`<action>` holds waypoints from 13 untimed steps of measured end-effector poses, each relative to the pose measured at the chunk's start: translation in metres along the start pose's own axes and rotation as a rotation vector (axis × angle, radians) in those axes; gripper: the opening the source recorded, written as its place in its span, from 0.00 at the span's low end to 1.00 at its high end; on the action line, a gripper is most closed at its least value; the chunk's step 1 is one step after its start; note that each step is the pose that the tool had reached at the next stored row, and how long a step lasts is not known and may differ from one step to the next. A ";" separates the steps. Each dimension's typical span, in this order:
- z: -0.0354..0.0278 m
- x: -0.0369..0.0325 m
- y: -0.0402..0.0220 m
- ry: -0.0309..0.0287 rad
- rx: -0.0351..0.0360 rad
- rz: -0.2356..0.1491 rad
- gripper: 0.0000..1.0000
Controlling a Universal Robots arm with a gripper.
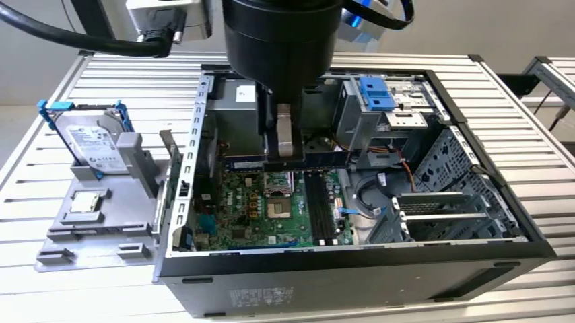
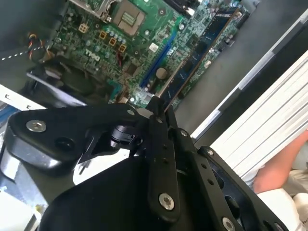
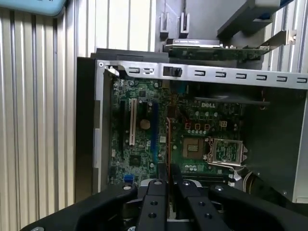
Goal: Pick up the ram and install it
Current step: 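Pick up the ram and move it above insertion slot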
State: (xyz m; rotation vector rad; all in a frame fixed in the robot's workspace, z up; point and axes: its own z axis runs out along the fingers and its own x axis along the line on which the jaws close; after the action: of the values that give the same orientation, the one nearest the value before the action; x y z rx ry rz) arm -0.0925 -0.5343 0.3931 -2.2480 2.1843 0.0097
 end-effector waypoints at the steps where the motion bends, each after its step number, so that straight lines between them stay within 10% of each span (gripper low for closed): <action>1: 0.0000 0.0001 -0.0042 0.0000 0.0001 0.000 0.00; 13: 0.0001 0.0002 -0.0190 0.0002 0.0001 0.016 0.00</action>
State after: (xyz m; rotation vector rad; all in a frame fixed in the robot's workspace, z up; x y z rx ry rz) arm -0.0735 -0.5340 0.3930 -2.2301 2.2027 0.0094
